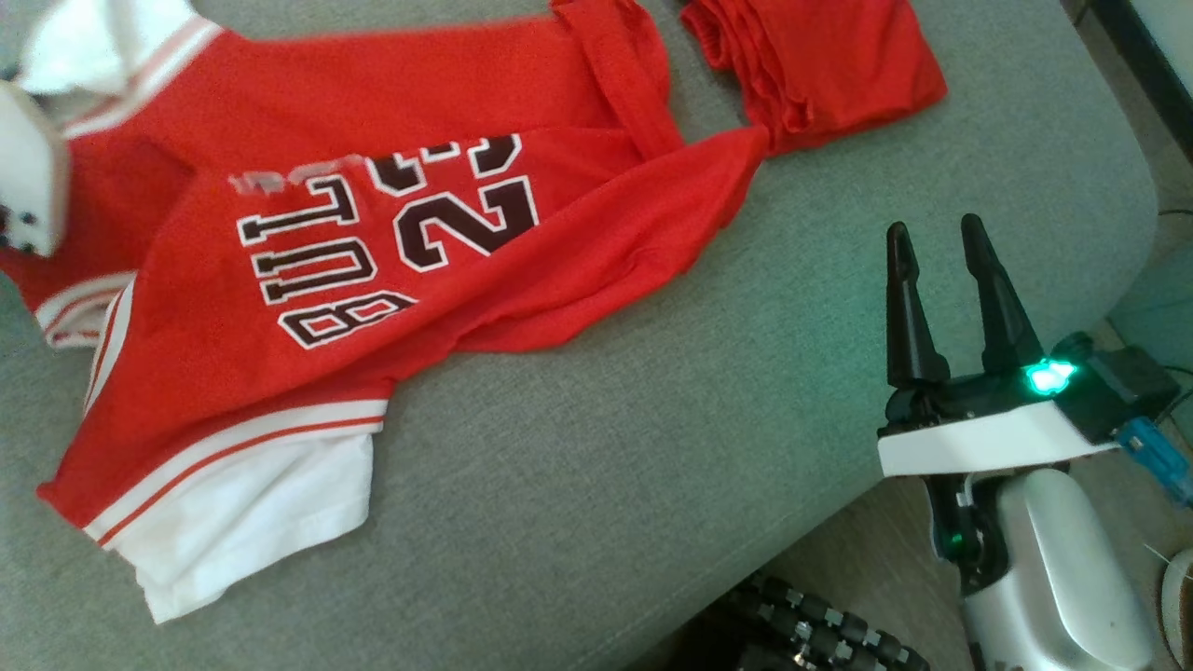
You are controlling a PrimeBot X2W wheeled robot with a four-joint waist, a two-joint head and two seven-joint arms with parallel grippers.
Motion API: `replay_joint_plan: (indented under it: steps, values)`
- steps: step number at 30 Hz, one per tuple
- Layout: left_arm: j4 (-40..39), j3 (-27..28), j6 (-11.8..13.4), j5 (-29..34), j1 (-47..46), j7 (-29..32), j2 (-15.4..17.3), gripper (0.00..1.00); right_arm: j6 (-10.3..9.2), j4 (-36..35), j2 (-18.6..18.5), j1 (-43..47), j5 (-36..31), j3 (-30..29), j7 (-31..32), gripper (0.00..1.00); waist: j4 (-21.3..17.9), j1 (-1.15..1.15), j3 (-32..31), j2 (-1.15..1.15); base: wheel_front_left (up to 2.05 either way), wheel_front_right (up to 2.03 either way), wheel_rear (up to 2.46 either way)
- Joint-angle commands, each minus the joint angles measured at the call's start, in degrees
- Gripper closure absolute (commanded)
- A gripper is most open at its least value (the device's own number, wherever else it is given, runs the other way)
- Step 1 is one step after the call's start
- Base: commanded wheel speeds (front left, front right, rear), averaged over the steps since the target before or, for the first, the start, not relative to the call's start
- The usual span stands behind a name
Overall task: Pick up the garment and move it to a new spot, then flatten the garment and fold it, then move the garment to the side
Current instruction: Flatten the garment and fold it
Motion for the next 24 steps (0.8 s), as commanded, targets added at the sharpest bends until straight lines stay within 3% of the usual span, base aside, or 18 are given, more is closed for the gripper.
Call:
replay_joint_plan:
  steps: [1,12,15,16,17,24]
  values:
    - [1.58,3.03,1.74,0.52,-3.37,-2.4,1.8,1.0,-0.11,-1.76,-0.29,-0.6,0.48,1.03,-0.61,0.0,0.1,-0.02,-0.04,0.0,0.0,0.0,0.0]
    - [12.89,8.09,12.04,3.29,-10.8,-17.87,1.26,1.0,-0.11,-1.19,-0.29,-0.86,-0.12,1.67,-0.61,0.0,0.58,-0.02,0.04,0.0,0.0,0.0,0.0]
    - [15.52,8.18,12.95,3.87,-11.5,-20.0,1.14,1.0,-0.11,-1.1,-0.29,-0.85,-0.26,1.84,-0.61,0.0,0.93,-0.02,0.03,0.0,0.0,0.0,0.0]
    - [16.37,8.01,12.52,3.77,-11.28,-19.81,0.88,0.77,-0.11,-1.07,-0.29,-0.83,-0.31,1.89,-0.61,0.0,1.09,-0.02,-0.03,0.0,0.0,0.0,0.0]
    - [17.1,7.82,12.18,3.74,-11.09,-19.72,0.55,0.0,-0.11,-1.04,-0.29,-0.82,-0.38,1.9,-0.61,0.0,1.32,-0.02,-0.08,0.0,0.0,0.0,0.0]
    - [19.95,7.24,11.16,3.99,-10.24,-25.24,-3.2,0.0,-0.11,-1.08,-0.29,-1.3,-1.76,1.14,-0.61,0.0,4.44,-0.02,-1.33,0.0,0.0,0.0,0.0]
